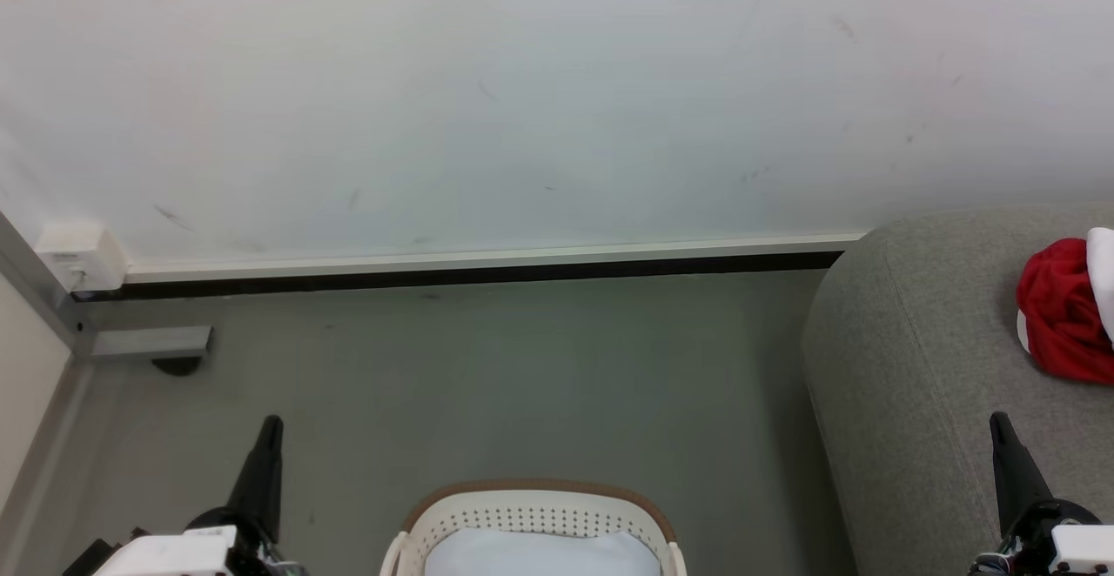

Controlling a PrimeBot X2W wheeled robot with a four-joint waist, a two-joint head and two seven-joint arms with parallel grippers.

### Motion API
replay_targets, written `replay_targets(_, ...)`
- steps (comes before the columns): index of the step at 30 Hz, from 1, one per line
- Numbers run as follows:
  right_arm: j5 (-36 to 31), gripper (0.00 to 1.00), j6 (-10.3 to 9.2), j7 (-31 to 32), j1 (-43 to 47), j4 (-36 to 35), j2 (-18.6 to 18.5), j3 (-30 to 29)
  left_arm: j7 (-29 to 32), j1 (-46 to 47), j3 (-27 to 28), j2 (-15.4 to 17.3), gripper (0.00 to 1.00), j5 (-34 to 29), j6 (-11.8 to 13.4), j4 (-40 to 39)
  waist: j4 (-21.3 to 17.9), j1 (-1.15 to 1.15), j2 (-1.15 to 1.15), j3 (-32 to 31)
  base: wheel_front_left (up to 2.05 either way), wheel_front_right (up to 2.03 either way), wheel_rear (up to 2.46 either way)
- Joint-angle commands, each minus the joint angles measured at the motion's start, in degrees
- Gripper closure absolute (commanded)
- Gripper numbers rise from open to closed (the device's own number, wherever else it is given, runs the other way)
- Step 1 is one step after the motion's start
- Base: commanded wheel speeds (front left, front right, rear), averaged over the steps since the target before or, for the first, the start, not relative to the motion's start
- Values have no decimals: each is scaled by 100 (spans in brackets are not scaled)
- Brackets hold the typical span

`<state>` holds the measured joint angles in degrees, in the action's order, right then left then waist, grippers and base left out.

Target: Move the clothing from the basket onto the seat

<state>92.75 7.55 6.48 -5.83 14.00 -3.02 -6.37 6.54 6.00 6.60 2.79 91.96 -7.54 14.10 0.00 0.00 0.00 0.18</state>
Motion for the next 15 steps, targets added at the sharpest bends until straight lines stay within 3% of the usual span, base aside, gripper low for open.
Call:
replay_targets(1,-37,100,-12,3,-71,14,9,-26,19,50,7,13,100,81,-8,-2,0,0,0,0,0,0,0)
replay_targets(15,-42,100,-12,8,-72,14,11,-31,19,50,8,13,100,82,-8,-3,0,0,0,0,0,0,0)
